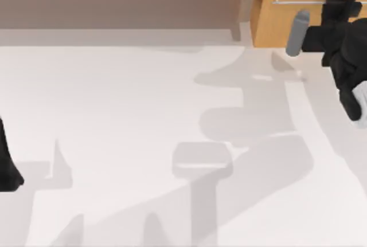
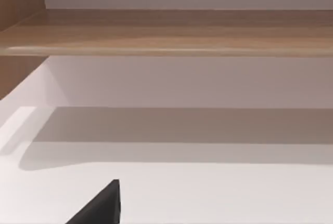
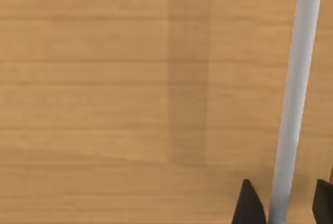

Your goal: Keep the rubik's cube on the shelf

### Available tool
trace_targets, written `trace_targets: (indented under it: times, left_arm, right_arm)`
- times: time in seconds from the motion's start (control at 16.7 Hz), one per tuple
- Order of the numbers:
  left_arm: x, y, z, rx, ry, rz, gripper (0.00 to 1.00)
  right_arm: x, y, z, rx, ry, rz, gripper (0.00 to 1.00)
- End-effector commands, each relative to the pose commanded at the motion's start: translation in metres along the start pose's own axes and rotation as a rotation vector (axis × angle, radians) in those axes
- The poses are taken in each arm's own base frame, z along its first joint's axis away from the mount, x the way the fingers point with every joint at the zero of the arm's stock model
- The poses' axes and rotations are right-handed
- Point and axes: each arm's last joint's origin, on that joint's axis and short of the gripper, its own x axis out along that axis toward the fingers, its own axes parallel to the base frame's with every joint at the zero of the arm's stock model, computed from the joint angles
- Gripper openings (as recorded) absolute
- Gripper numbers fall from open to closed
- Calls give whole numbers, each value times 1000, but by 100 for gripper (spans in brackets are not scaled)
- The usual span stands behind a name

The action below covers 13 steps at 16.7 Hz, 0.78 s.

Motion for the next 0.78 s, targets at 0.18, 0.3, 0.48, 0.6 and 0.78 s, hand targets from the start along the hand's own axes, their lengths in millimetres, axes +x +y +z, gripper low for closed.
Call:
trace_targets:
  times: [0.18, 0.3, 0.48, 0.6, 0.78]
  left_arm:
    - [0, 0, 0, 0, 0, 0, 100]
    - [0, 0, 0, 0, 0, 0, 100]
    - [0, 0, 0, 0, 0, 0, 100]
    - [0, 0, 0, 0, 0, 0, 100]
    - [0, 0, 0, 0, 0, 0, 100]
  right_arm:
    - [0, 0, 0, 0, 0, 0, 0]
    - [0, 0, 0, 0, 0, 0, 0]
    - [0, 0, 0, 0, 0, 0, 0]
    - [0, 1, 1, 2, -2, 5, 0]
    - [-9, -1, 2, 6, -2, -1, 0]
